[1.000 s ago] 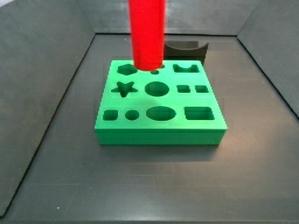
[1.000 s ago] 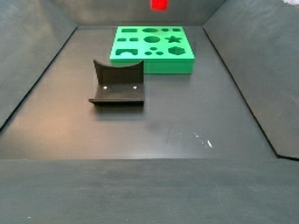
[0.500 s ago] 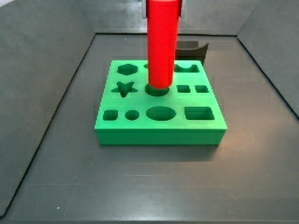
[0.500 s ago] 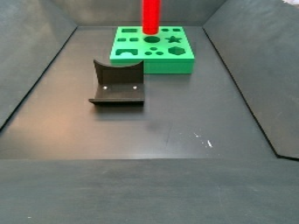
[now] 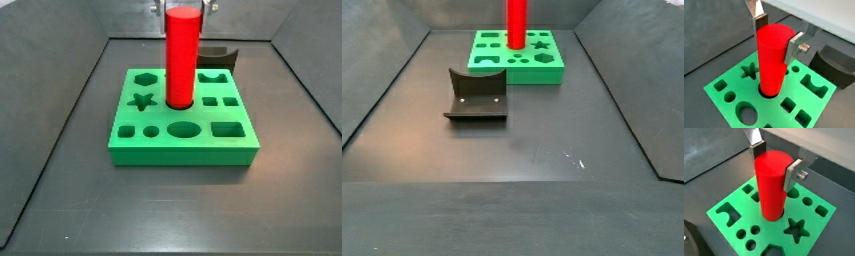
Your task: Insert the round object.
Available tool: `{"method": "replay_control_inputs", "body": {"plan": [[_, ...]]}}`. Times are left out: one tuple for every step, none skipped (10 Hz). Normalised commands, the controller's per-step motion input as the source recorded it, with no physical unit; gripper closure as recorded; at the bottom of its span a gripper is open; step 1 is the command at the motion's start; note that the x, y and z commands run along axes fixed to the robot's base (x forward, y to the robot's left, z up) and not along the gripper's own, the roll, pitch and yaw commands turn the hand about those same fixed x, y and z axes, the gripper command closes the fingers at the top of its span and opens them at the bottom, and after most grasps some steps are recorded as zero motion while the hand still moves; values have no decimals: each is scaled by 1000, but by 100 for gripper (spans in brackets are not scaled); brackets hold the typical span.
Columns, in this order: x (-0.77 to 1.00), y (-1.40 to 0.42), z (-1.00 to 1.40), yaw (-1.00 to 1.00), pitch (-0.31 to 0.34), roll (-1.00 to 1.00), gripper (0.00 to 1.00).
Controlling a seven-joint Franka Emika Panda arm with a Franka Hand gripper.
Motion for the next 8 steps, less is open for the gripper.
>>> {"method": "replay_control_inputs", "body": {"plan": [[26,0,-183,-26,-17,-107,100],[9,-11,-174,-29,-21,-110,100],[0,-40,-163,-11,-39,-116,100],[0,-66,-163,0,-53,-116,100],[0,-94,-166,0,-54,-113,100],[3,-100,-197,0,-56,-94,100],[77,-123,-240,0,-36,-56,100],[86,-109,-223,0,-31,-69,100]]}}
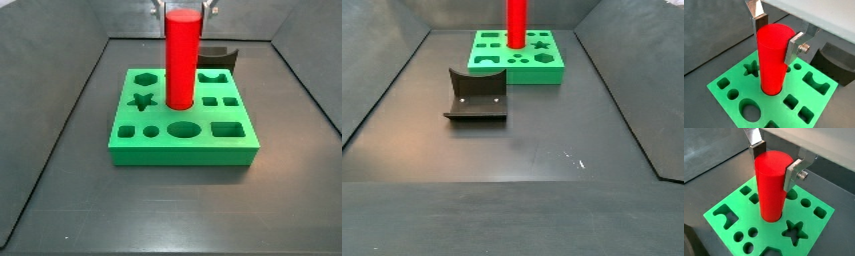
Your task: Insert the round object.
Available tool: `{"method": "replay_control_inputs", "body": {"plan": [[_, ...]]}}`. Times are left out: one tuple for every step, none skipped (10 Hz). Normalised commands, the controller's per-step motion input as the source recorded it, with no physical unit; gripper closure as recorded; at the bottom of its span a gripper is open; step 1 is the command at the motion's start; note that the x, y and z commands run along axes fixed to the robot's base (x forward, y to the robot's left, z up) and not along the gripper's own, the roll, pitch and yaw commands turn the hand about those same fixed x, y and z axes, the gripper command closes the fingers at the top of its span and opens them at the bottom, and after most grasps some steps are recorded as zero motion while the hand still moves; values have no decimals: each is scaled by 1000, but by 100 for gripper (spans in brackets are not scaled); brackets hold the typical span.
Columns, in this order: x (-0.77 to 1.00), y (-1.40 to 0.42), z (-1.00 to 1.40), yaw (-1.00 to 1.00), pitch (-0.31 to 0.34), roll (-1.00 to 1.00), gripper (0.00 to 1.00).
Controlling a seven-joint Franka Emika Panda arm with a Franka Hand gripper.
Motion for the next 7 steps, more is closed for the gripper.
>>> {"method": "replay_control_inputs", "body": {"plan": [[37,-100,-206,0,-49,-87,100],[14,-60,-246,0,-50,-60,100],[0,-26,-220,0,-40,-49,100],[0,-34,-186,0,-60,-69,100],[-3,-40,-234,0,-87,-87,100],[-46,-37,-254,0,-99,-111,100],[-140,-63,-243,0,-117,-119,100]]}}
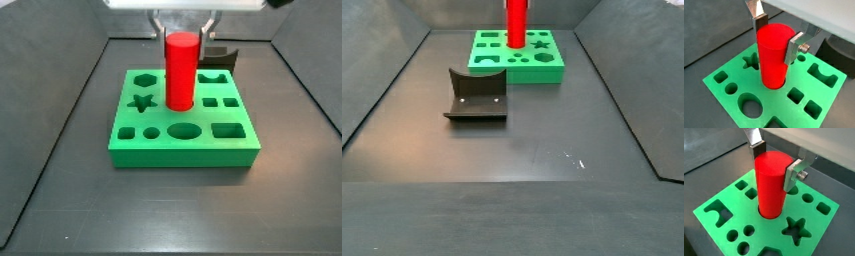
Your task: Insert the round object.
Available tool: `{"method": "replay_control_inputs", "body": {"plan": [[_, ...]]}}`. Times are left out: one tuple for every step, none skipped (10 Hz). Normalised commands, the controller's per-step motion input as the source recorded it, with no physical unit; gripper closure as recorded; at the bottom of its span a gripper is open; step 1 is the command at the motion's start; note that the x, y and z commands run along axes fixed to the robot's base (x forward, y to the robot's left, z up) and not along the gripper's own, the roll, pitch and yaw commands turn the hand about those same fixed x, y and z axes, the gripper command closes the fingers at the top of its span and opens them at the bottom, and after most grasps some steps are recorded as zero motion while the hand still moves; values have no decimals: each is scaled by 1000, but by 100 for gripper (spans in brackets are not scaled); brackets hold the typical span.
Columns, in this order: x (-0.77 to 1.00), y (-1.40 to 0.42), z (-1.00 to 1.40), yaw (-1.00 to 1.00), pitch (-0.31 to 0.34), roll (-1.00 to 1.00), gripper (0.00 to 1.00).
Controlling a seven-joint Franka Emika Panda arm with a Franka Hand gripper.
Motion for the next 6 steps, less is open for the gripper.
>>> {"method": "replay_control_inputs", "body": {"plan": [[-114,-54,-214,0,-114,-104,100],[-89,-49,-254,0,-116,-71,100],[-26,-43,-309,0,-126,-87,100],[0,-3,-283,0,-154,-140,100],[0,-9,-231,0,-111,-20,100],[49,0,0,0,3,7,100]]}}
